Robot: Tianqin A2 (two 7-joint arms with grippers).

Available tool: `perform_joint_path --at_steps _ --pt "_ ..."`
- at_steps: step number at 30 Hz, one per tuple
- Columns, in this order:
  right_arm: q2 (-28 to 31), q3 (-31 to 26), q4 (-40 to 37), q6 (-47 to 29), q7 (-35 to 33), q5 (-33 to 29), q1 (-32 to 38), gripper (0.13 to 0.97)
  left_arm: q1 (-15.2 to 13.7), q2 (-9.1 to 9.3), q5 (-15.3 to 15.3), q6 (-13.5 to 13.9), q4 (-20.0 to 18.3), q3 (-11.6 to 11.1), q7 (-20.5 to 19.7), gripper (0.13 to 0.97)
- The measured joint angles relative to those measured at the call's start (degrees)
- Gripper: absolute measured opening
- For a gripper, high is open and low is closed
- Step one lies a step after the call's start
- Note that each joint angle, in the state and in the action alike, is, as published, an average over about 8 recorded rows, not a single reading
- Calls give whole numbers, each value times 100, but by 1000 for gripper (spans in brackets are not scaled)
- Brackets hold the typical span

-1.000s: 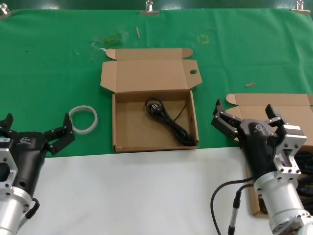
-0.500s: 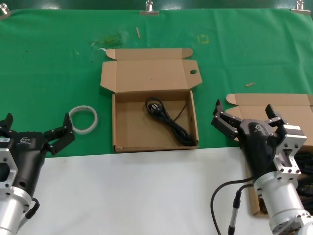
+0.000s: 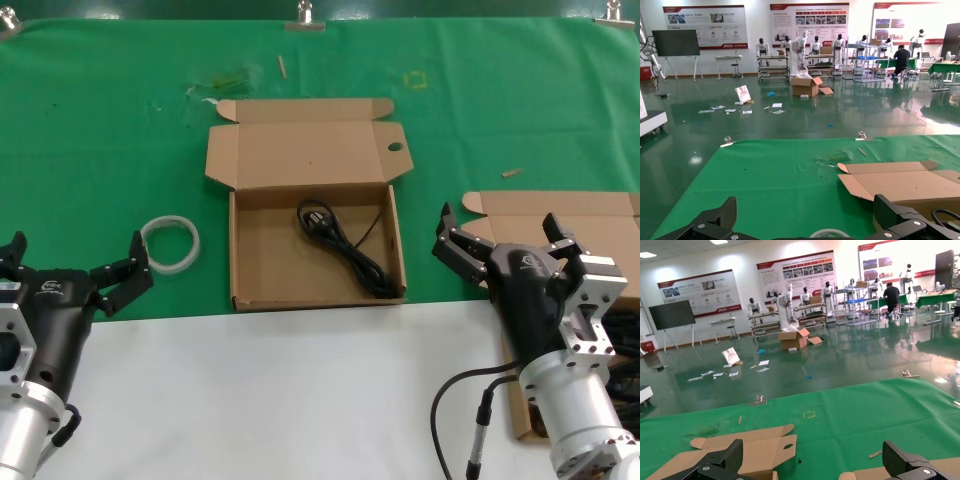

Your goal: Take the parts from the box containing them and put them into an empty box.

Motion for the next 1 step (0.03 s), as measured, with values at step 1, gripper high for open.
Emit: perform_joint_path --at_steps 1 --pt "0 0 0 0 0 0 0 966 0 0 0 0 0 0 0 966"
